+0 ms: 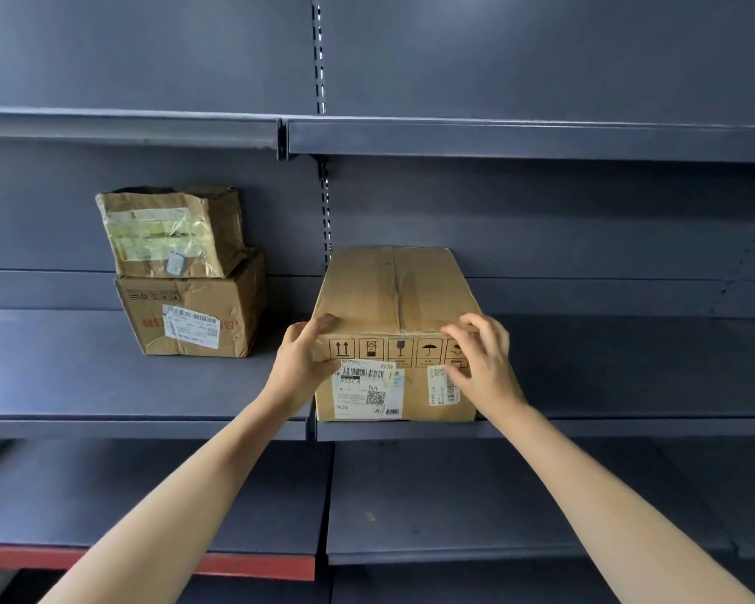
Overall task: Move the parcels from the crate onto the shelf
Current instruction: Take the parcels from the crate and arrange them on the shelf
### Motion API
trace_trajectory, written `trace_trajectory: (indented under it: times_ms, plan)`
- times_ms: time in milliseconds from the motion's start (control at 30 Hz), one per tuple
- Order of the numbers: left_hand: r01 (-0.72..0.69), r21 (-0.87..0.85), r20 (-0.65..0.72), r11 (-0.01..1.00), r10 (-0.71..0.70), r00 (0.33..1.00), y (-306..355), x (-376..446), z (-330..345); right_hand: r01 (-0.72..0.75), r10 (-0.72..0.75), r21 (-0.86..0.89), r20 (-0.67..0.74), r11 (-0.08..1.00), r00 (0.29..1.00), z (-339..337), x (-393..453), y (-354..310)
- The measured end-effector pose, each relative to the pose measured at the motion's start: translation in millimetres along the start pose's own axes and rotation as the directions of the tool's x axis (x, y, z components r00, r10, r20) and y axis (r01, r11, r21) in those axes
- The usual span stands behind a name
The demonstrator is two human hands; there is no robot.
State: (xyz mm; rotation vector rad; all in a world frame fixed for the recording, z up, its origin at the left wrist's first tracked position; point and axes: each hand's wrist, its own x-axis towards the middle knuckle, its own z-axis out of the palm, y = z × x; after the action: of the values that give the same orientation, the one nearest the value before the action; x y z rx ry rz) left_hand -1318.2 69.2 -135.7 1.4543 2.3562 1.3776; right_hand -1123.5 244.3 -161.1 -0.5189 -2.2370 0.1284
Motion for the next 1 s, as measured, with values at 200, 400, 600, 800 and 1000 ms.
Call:
trace_trajectory:
  times_ms: [200, 400, 600, 800, 1000]
  plan:
    - [0.089, -0.009, -0.062, 0.996, -0.09, 0.994, -7.6, -15.7, -3.7, -0.023, 0.025, -0.121, 0.01, 0.992, 1.0, -11.2, -9.9, -10.2]
    - [0.169, 0.11, 0.09, 0.979, -0.179, 0.98, -51.5, -72.0, -21.4, -0.11, 0.135, -0.323, 0.056, 0.94, 0.989, -4.1, -70.5, -46.5]
    - [0.203, 0.142, 0.198, 0.969, -0.229, 0.953, -129.3, -124.7, -64.1, -0.285, 0.337, -0.356, 0.09, 0.89, 0.937, 29.8, -135.9, -119.2]
    - [0.293, 0.157, 0.311, 0.943, -0.328, 0.892, -201.6, -184.4, -98.4, -0.423, 0.578, -0.422, 0.369, 0.802, 0.728, 62.3, -197.0, -202.5]
    - [0.41, 0.215, 0.36, 0.886, -0.462, 0.811, -248.3, -231.6, -109.1, -0.44, 0.647, -0.475, 0.525, 0.762, 0.553, 89.5, -241.3, -236.9]
